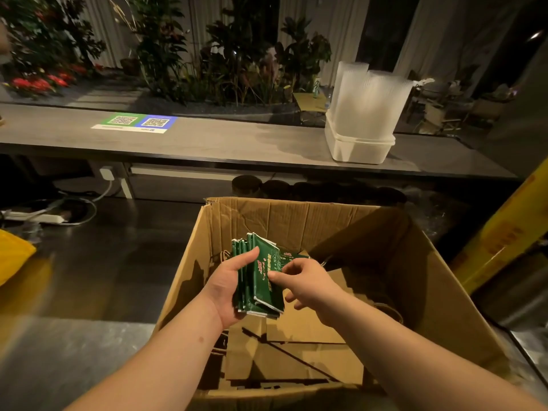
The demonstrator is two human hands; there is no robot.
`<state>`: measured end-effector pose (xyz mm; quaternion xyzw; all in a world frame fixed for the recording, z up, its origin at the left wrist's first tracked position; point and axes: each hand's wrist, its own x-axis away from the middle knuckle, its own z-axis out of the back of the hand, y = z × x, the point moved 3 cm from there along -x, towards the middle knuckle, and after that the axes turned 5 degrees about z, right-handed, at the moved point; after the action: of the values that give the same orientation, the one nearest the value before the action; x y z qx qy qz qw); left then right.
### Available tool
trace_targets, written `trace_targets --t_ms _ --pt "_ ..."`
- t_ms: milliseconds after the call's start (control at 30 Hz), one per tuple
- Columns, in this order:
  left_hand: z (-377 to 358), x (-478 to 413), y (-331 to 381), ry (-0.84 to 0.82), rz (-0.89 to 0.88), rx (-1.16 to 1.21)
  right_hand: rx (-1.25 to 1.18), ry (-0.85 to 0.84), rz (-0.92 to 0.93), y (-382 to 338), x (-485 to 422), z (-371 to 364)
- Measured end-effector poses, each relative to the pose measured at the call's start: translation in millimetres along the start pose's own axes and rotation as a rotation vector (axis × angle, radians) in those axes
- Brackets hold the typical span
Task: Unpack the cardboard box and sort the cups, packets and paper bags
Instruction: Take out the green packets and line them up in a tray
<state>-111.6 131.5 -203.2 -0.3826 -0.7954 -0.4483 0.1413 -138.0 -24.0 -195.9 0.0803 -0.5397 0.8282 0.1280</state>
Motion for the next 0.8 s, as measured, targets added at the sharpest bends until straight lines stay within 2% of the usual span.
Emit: trace_targets --t_ms 100,167,233,300,367,433,500,600,800 --pt "-7 7 -3 0.036 0.002 -0.050 0.181 0.043 0.035 -7 11 5" --pt "-18 15 -4 0.038 0.001 -0.079 0.277 0.132 0.079 -14 23 15" --pt "-30 23 -4 0.042 -0.022 -0.111 0.257 0.208 0.169 -24 40 26" --pt "-49 36 -6 0.048 -0.060 -0.148 0.135 0.227 0.241 -36 63 38" --pt "-69 51 -9 0.065 -0.102 -0.210 -0.005 0.178 0.227 -45 86 48" --pt "-92 71 -15 0.086 -0.122 -0.284 -0.128 0.059 0.171 -52 111 57" --pt "-113 94 -28 0.075 -0.109 -0.335 -0.177 -0.020 0.138 -54 138 70" --pt "-137 123 -58 0.024 -0.071 -0.391 -0.168 -0.058 0.113 -48 180 91" --pt "-156 138 -118 -0.087 0.076 -0.386 -0.088 -0.013 -0.016 -15 230 105"
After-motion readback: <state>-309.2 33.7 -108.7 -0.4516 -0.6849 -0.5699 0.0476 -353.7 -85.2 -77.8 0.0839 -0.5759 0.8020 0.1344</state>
